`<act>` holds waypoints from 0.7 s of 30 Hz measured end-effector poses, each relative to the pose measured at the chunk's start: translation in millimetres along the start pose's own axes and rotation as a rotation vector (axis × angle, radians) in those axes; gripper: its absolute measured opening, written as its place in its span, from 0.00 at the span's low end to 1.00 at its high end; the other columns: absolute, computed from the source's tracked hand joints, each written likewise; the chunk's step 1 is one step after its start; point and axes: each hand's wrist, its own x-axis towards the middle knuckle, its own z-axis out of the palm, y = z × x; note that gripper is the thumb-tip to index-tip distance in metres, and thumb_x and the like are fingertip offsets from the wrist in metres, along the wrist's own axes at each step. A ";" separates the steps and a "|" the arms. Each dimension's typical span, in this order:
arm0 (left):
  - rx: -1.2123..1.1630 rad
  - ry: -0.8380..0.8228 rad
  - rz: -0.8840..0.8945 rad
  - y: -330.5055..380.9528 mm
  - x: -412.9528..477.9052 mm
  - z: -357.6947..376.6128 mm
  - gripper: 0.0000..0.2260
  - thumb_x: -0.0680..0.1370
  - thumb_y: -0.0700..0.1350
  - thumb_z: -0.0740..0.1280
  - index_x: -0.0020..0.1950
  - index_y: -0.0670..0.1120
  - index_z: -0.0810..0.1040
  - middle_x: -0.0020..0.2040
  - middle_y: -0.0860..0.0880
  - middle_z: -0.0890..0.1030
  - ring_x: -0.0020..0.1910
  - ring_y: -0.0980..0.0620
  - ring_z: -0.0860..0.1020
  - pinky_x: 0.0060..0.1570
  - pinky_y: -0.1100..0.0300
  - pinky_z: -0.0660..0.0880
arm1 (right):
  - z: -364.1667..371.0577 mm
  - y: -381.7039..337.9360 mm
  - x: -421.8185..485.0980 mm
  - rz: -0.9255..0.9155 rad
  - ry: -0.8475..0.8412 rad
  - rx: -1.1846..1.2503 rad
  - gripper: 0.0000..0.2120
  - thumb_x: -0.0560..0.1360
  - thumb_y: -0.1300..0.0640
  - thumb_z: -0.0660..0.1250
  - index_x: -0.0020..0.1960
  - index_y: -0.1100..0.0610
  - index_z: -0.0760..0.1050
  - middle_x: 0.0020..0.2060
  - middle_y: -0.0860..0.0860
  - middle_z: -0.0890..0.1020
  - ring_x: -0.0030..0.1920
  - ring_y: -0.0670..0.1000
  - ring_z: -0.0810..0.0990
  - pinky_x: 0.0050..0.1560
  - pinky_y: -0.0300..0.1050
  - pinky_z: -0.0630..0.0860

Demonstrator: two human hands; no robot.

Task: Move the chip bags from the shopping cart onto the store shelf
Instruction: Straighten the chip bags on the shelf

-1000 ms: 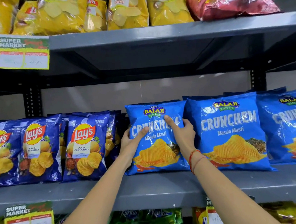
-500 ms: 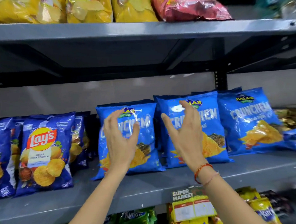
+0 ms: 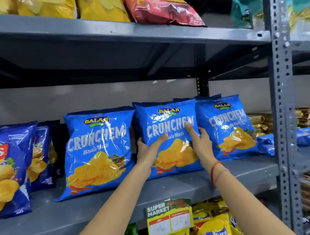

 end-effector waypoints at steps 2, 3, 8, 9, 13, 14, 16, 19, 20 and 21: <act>-0.052 0.025 0.037 -5.8 3.2 4.7 0.54 0.49 0.63 0.80 0.71 0.49 0.64 0.65 0.49 0.77 0.61 0.48 0.77 0.62 0.46 0.74 | 3.4 1.1 3.9 -0.024 0.054 -0.018 0.39 0.72 0.34 0.64 0.73 0.57 0.65 0.72 0.58 0.71 0.72 0.59 0.68 0.72 0.56 0.63; -0.067 0.033 0.069 -8.1 2.3 7.7 0.50 0.50 0.60 0.81 0.68 0.49 0.67 0.61 0.50 0.80 0.57 0.49 0.79 0.60 0.47 0.76 | 3.8 -0.5 4.6 -0.030 0.078 -0.028 0.39 0.72 0.35 0.65 0.74 0.59 0.64 0.72 0.58 0.70 0.72 0.59 0.68 0.72 0.56 0.62; -0.107 0.079 0.194 -13.0 -2.8 18.1 0.36 0.61 0.43 0.81 0.65 0.45 0.70 0.56 0.49 0.81 0.54 0.52 0.80 0.58 0.51 0.77 | 4.0 -5.3 8.1 -0.120 0.077 0.021 0.22 0.72 0.38 0.68 0.54 0.54 0.77 0.49 0.47 0.81 0.59 0.54 0.77 0.68 0.55 0.70; -0.093 0.078 0.205 -13.1 -4.1 17.9 0.39 0.59 0.46 0.82 0.66 0.45 0.69 0.57 0.49 0.81 0.54 0.51 0.80 0.58 0.50 0.77 | 3.9 -5.0 7.2 -0.125 0.063 0.023 0.20 0.72 0.38 0.68 0.52 0.54 0.76 0.47 0.45 0.81 0.57 0.53 0.77 0.68 0.56 0.70; 0.002 0.094 0.221 -17.0 -5.8 16.8 0.41 0.58 0.49 0.82 0.67 0.46 0.67 0.58 0.51 0.79 0.58 0.50 0.78 0.60 0.47 0.75 | 4.3 11.7 13.4 -0.076 0.002 0.042 0.57 0.54 0.18 0.62 0.69 0.57 0.70 0.68 0.55 0.76 0.70 0.57 0.71 0.71 0.60 0.67; 0.025 0.105 0.230 -18.0 -6.6 16.8 0.40 0.61 0.47 0.81 0.68 0.46 0.67 0.57 0.51 0.78 0.59 0.49 0.77 0.61 0.48 0.74 | 3.8 19.6 17.5 -0.065 -0.009 0.039 0.60 0.51 0.16 0.61 0.70 0.56 0.70 0.68 0.55 0.75 0.70 0.57 0.71 0.71 0.61 0.67; 0.073 0.121 0.239 -18.2 -9.1 17.3 0.40 0.63 0.47 0.80 0.69 0.46 0.65 0.58 0.50 0.76 0.61 0.49 0.75 0.61 0.48 0.73 | 1.3 23.1 17.3 -0.028 -0.028 0.021 0.60 0.51 0.16 0.60 0.71 0.55 0.69 0.69 0.55 0.75 0.70 0.57 0.71 0.71 0.61 0.67; 0.181 0.186 0.298 -17.0 -17.5 17.9 0.42 0.64 0.50 0.79 0.71 0.45 0.62 0.65 0.47 0.73 0.65 0.47 0.72 0.63 0.48 0.71 | -3.3 7.8 -1.2 -0.010 -0.031 -0.013 0.49 0.63 0.24 0.62 0.72 0.56 0.67 0.69 0.55 0.73 0.70 0.58 0.70 0.71 0.55 0.66; 0.222 0.209 0.333 -18.9 -19.3 19.0 0.42 0.65 0.49 0.79 0.73 0.45 0.60 0.68 0.46 0.71 0.67 0.46 0.70 0.64 0.49 0.69 | -3.7 9.1 -1.0 -0.018 -0.031 -0.010 0.43 0.68 0.29 0.63 0.72 0.57 0.66 0.69 0.55 0.73 0.70 0.57 0.70 0.69 0.51 0.66; 0.270 0.228 0.344 -16.9 -26.4 19.8 0.42 0.67 0.49 0.77 0.74 0.45 0.57 0.70 0.45 0.67 0.68 0.46 0.67 0.65 0.50 0.66 | -5.3 9.8 -1.9 -0.036 -0.003 -0.026 0.38 0.72 0.34 0.63 0.72 0.58 0.65 0.68 0.55 0.73 0.69 0.57 0.70 0.66 0.47 0.66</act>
